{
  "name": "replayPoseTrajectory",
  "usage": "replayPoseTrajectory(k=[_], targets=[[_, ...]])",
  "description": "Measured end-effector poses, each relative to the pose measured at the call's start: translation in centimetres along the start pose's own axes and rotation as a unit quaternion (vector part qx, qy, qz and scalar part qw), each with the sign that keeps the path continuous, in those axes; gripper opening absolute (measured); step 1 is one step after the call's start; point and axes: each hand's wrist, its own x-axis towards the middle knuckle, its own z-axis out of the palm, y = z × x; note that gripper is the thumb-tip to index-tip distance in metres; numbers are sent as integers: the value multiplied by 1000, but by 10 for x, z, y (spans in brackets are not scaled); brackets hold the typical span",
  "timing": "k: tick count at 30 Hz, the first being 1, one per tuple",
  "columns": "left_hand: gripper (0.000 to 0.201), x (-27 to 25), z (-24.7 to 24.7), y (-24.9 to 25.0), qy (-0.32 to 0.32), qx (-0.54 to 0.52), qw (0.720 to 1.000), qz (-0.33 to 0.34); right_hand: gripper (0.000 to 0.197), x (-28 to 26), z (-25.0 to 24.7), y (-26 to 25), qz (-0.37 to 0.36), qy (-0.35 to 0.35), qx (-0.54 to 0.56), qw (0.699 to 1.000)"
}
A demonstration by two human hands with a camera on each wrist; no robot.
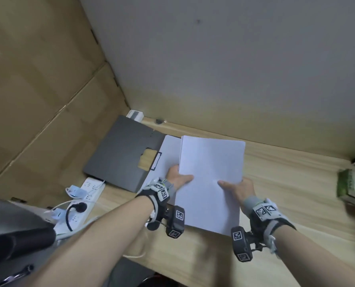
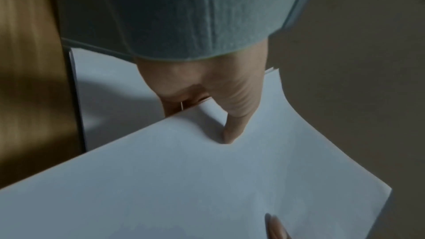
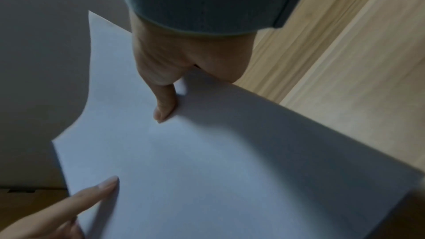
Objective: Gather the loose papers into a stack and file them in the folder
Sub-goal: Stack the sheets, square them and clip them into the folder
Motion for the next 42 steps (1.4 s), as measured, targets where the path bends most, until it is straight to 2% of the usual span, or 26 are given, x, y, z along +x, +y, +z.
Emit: replayPoseTrajectory(k=[2, 5, 7, 10, 13, 16, 18, 21, 25, 28, 30, 32, 34, 37, 39, 41, 42], targets=[[33, 18, -25, -9, 6, 47, 999, -13, 26, 8, 22, 2, 12, 11, -8, 1000], [19, 61, -71, -30, 15, 136, 990, -35, 28, 25, 64, 5, 33, 45, -18, 998], [21, 75, -91, -39, 32, 199, 979, -36, 27, 24, 75, 5, 43, 55, -26, 997], [35, 114, -122, -50, 58, 383, 922, -14, 27, 38, 97, 9, 69, 80, -49, 993], [52, 143, -132, -56, 34, 466, 884, 10, 29, 51, 113, 14, 86, 87, -66, 990], [55, 167, -125, -62, 21, 544, 837, 54, 23, 58, 128, 12, 99, 89, -79, 988], [48, 174, -120, -55, 4, 566, 823, 55, 21, 64, 135, 9, 106, 91, -80, 987], [40, 180, -116, -53, -29, 554, 831, 41, 21, 66, 148, 7, 107, 90, -73, 987], [29, 185, -117, -51, -35, 564, 824, 36, 22, 70, 165, 5, 112, 88, -72, 987], [27, 186, -116, -56, -39, 605, 793, 66, 25, 72, 175, 3, 116, 87, -73, 987], [27, 182, -115, -54, -35, 626, 776, 71, 26, 71, 176, 4, 119, 113, -80, 983], [28, 181, -114, -51, -33, 639, 764, 86, 34, 72, 174, 8, 96, 154, -151, 972], [28, 179, -114, -48, -38, 653, 751, 89, 54, 73, 172, 13, 71, 171, -230, 955], [28, 179, -114, -47, -61, 665, 741, 65, 79, 85, 168, 40, 91, 170, -282, 940], [26, 181, -114, -52, -74, 668, 737, 71, 82, 83, 173, 34, 117, 173, -299, 931], [17, 178, -115, -45, -61, 679, 728, 67, 76, 80, 177, 25, 138, 181, -322, 919], [19, 175, -114, -39, -55, 675, 733, 62, 72, 80, 178, 23, 152, 185, -329, 913]])
